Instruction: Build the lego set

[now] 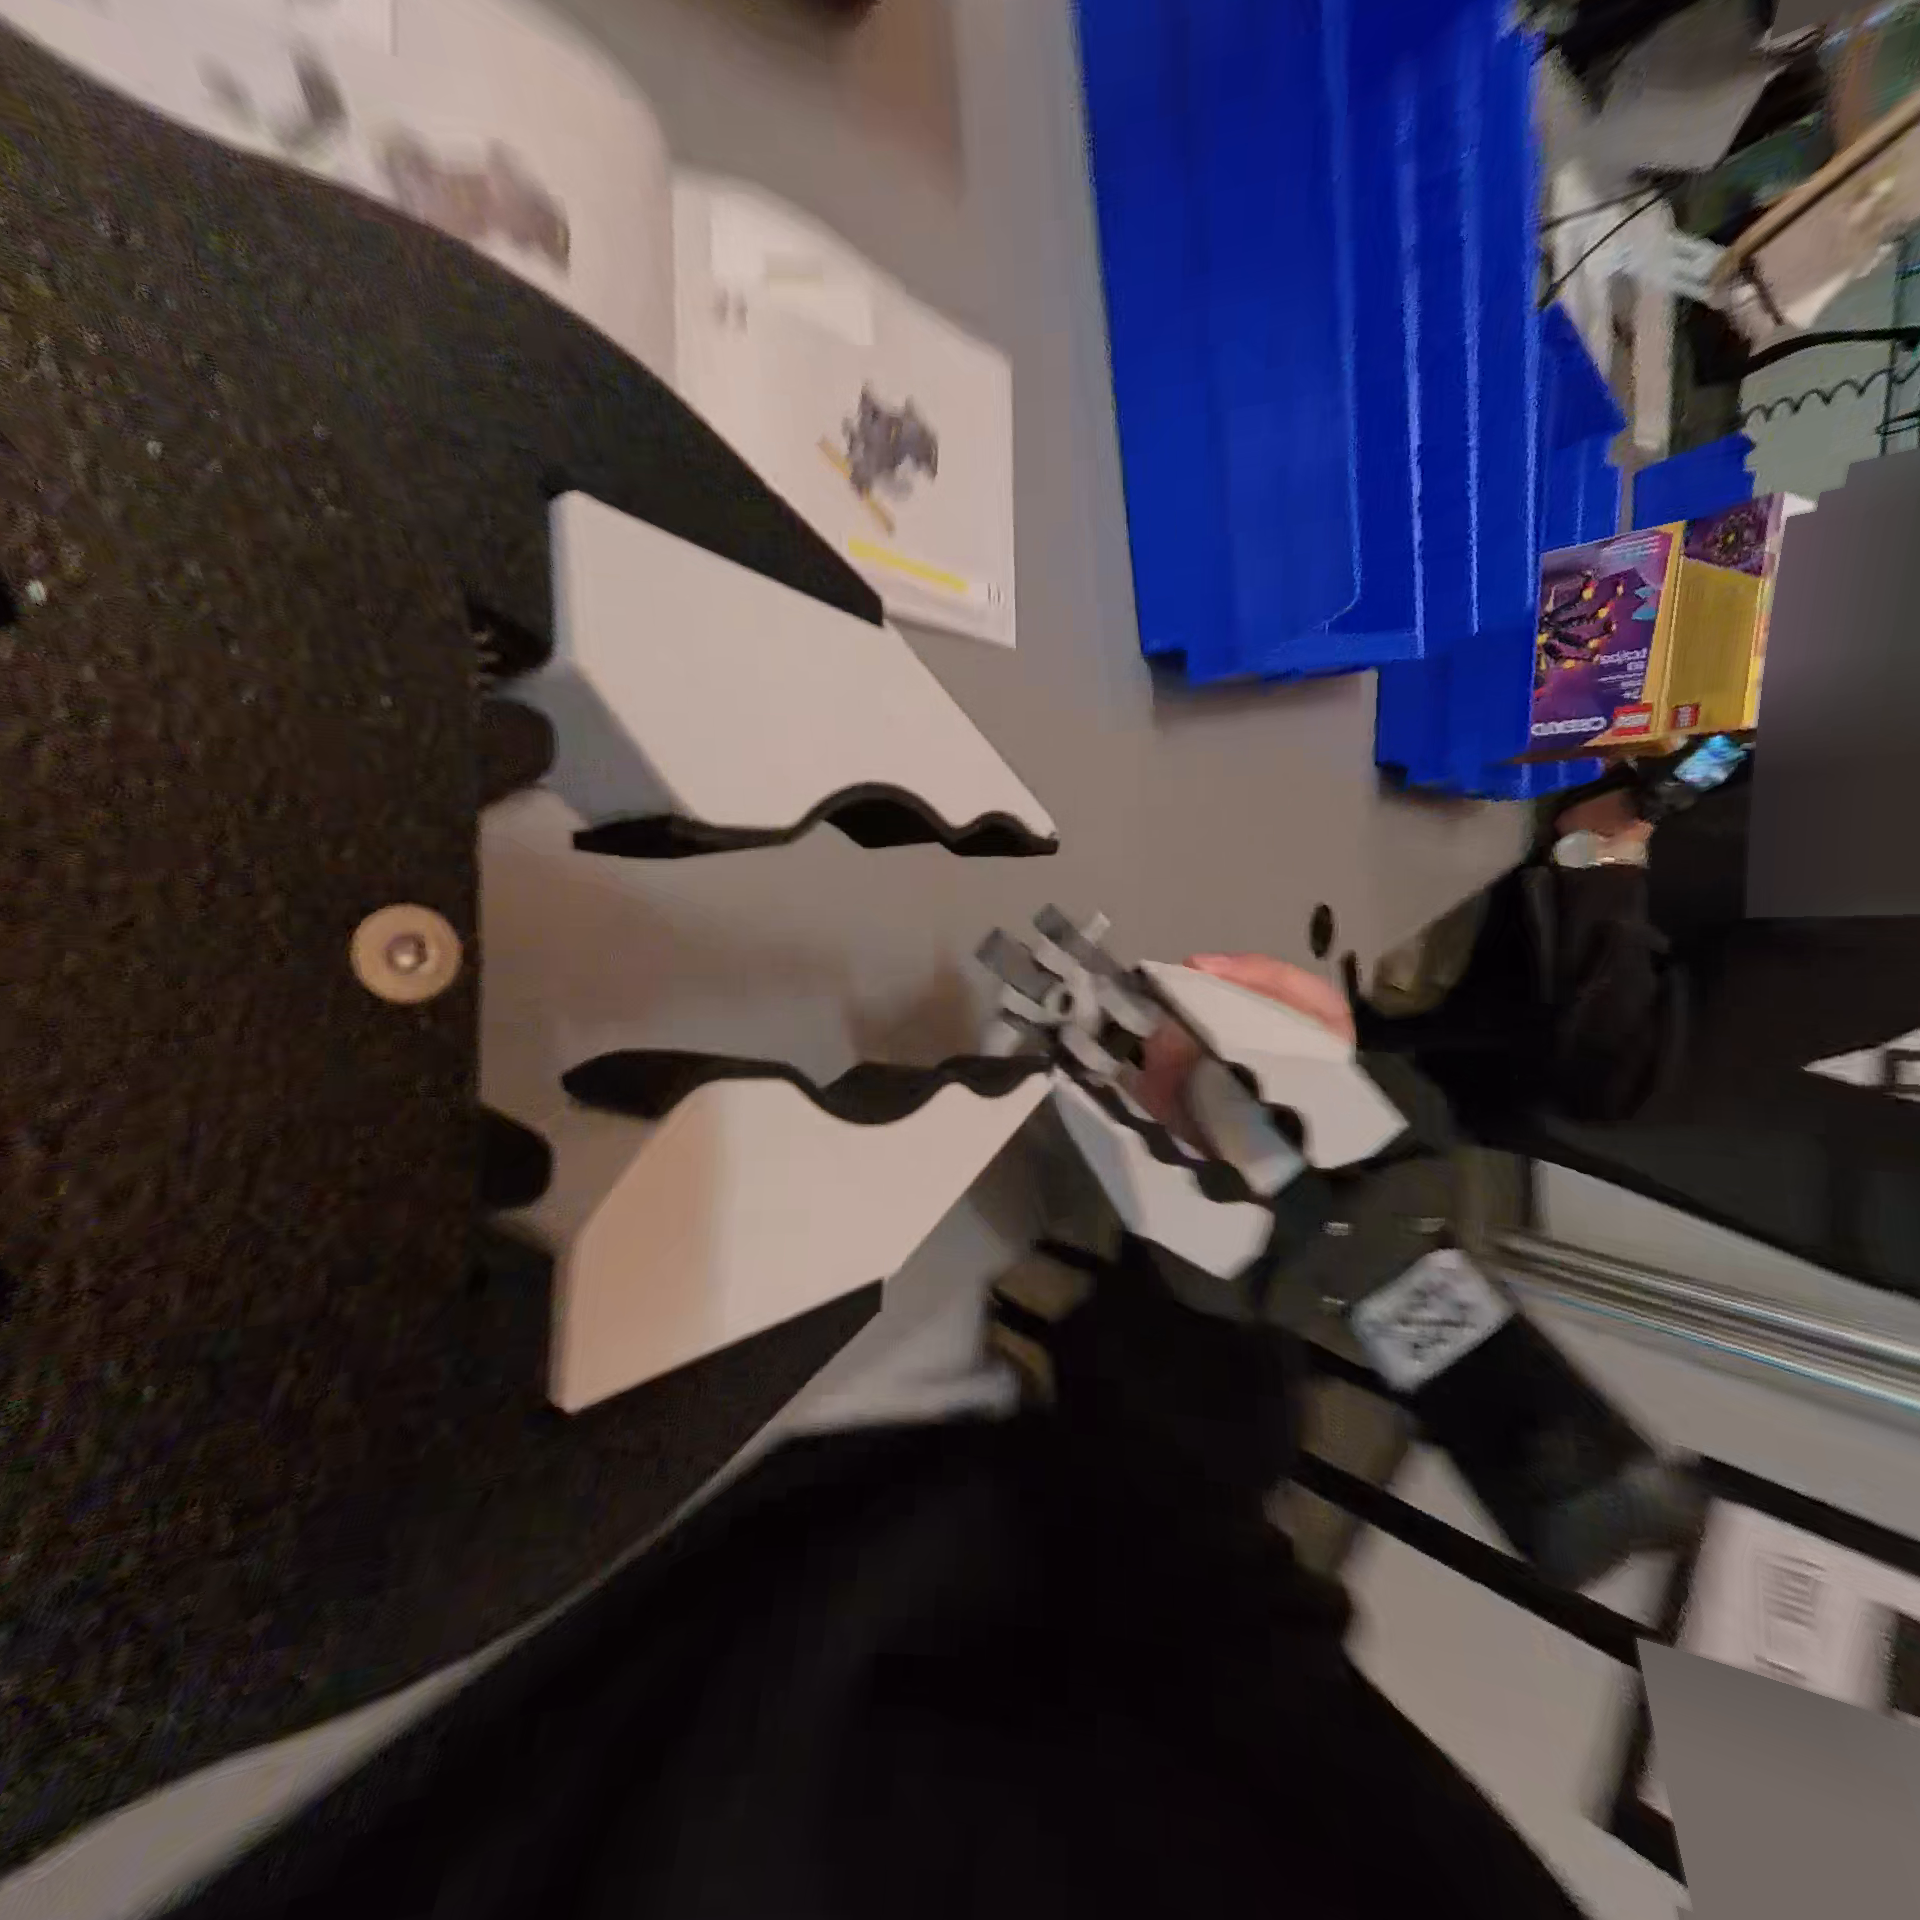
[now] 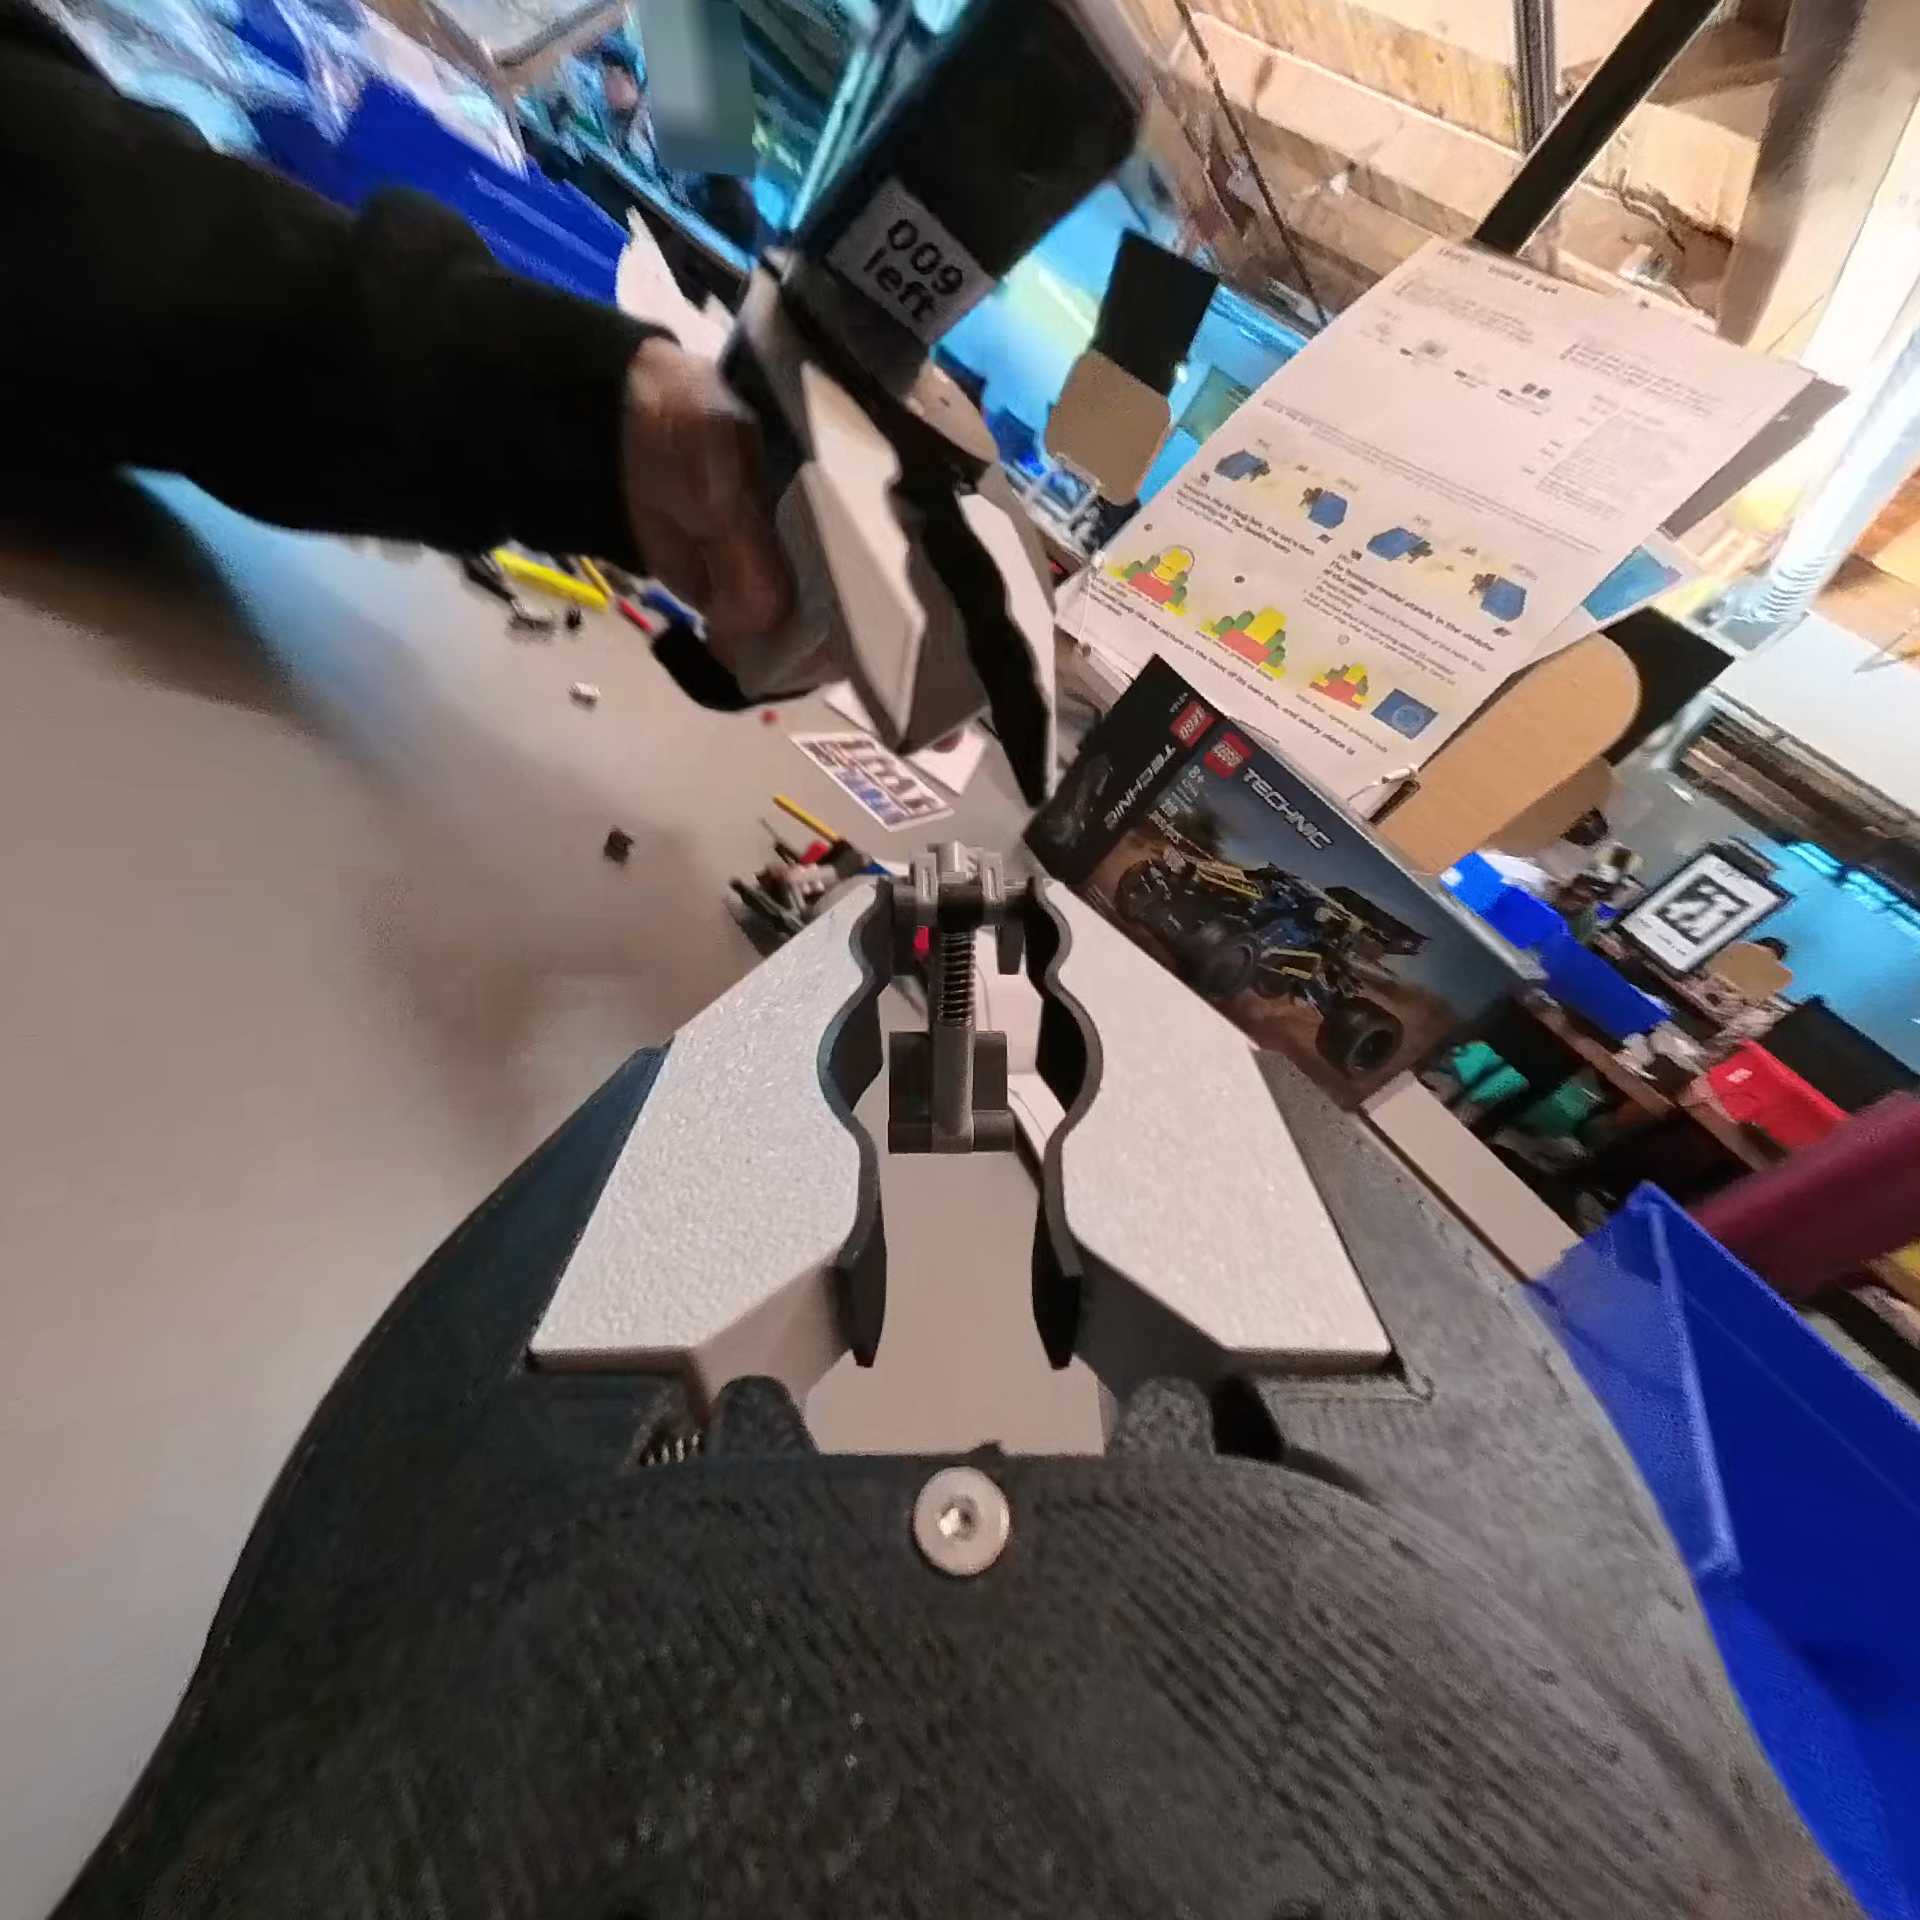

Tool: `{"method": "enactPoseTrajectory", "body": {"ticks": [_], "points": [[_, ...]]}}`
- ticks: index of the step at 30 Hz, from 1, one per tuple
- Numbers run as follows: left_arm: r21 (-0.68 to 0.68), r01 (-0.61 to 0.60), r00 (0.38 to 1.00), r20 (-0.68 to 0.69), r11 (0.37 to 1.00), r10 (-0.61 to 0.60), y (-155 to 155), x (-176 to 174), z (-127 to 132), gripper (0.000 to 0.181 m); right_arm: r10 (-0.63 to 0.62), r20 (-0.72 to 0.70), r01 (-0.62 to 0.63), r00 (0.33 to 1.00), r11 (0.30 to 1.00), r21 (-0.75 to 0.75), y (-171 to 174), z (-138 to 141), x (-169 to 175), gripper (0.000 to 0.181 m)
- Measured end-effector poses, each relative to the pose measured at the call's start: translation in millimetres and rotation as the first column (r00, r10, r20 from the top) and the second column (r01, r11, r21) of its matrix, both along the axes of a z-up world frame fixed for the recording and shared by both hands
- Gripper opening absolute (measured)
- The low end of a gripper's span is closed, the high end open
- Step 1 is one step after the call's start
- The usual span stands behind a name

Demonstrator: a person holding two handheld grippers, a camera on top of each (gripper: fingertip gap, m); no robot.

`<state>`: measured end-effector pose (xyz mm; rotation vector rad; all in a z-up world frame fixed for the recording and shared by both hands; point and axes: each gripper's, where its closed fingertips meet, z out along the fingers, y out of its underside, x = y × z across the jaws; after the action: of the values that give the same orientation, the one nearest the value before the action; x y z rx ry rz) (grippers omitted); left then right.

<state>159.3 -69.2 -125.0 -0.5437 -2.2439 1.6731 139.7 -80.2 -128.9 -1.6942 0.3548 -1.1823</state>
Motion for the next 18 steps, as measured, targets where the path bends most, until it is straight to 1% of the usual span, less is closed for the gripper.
{"method": "enactPoseTrajectory", "body": {"ticks": [2,3,6,7,11,13,16,18], "points": [[-0.009,0.007,0.977,0.214,1.0,-0.005,2.7,-1.8,-6.6,0.038,0.047,0.014,-0.048,0.999,0.997,0.066,4.2,7.9,-4.6,0.023],[-0.017,0.017,0.958,0.288,1.0,-0.012,2.8,-4.9,-8.2,0.041,0.067,0.021,-0.068,0.998,0.994,0.088,6.1,10.7,-6.4,0.023],[-0.062,0.054,0.899,0.436,0.997,-0.022,0.9,-15.6,-8.1,0.039,0.11,0.015,-0.111,0.994,0.987,0.116,9.2,11.9,-10.0,0.023],[-0.08,0.062,0.876,0.483,0.995,-0.015,0.4,-17.2,-7.3,0.039,0.107,0.02,-0.108,0.994,0.988,0.112,8.7,12.3,-10.3,0.023],[-0.115,0.11,0.794,0.607,0.987,-0.018,2.0,-26.0,-4.9,0.041,0.114,0.018,-0.115,0.993,0.992,0.059,10.1,10.4,-12.4,0.023],[-0.092,0.139,0.751,0.659,0.986,-0.045,4.0,-30.6,-9.4,0.043,0.123,0.023,-0.123,0.992,0.992,0.021,12.0,9.8,-14.1,0.023],[-0.078,0.132,0.675,0.737,0.988,-0.032,2.4,-29.6,-14.0,0.044,0.121,0.028,-0.12,0.992,0.992,-0.034,13.9,9.4,-15.7,0.023],[-0.083,0.104,0.649,0.761,0.991,-0.004,-0.2,-25.8,-14.3,0.042,0.131,0.045,-0.13,0.99,0.991,-0.027,15.5,13.2,-18.0,0.023]]}}
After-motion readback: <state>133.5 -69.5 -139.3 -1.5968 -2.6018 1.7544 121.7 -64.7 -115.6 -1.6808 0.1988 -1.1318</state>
